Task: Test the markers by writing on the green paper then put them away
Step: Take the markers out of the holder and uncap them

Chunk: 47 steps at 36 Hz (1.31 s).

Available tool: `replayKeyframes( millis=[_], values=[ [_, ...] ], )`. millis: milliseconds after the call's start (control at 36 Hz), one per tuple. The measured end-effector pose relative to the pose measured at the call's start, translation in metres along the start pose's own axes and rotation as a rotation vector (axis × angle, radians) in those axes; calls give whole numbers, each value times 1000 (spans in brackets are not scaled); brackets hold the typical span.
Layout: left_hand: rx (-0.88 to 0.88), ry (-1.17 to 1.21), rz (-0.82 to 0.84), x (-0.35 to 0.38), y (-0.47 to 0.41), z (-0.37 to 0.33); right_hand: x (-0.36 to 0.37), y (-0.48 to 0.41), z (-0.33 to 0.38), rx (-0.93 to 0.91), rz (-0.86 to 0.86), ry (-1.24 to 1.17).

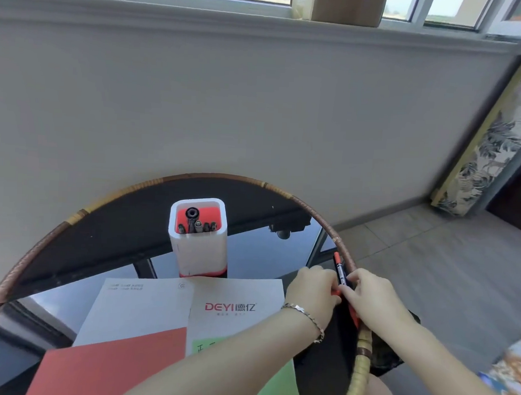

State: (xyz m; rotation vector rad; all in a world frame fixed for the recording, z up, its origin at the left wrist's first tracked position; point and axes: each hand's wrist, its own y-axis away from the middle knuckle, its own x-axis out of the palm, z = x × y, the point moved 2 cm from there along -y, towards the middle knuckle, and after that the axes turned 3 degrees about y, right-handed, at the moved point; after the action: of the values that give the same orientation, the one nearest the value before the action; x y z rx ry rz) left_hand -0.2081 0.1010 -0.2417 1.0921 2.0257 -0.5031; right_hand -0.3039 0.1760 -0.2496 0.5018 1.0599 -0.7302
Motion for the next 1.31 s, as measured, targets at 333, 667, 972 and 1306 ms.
replayKeyframes(
  millis=[333, 667, 972, 1306],
  values=[
    [44, 93, -220, -96, 74, 54, -30, 23, 103, -432, -22, -208],
    [-72, 58, -478, -163, 144, 110, -9, 19, 204, -627, -38, -110],
    [101, 50, -669, -166, 146, 92, -64, 58, 205, -805, -416, -623],
    [185, 156, -533, -151, 132, 59, -58, 95, 195, -549, 131, -1129]
  ],
)
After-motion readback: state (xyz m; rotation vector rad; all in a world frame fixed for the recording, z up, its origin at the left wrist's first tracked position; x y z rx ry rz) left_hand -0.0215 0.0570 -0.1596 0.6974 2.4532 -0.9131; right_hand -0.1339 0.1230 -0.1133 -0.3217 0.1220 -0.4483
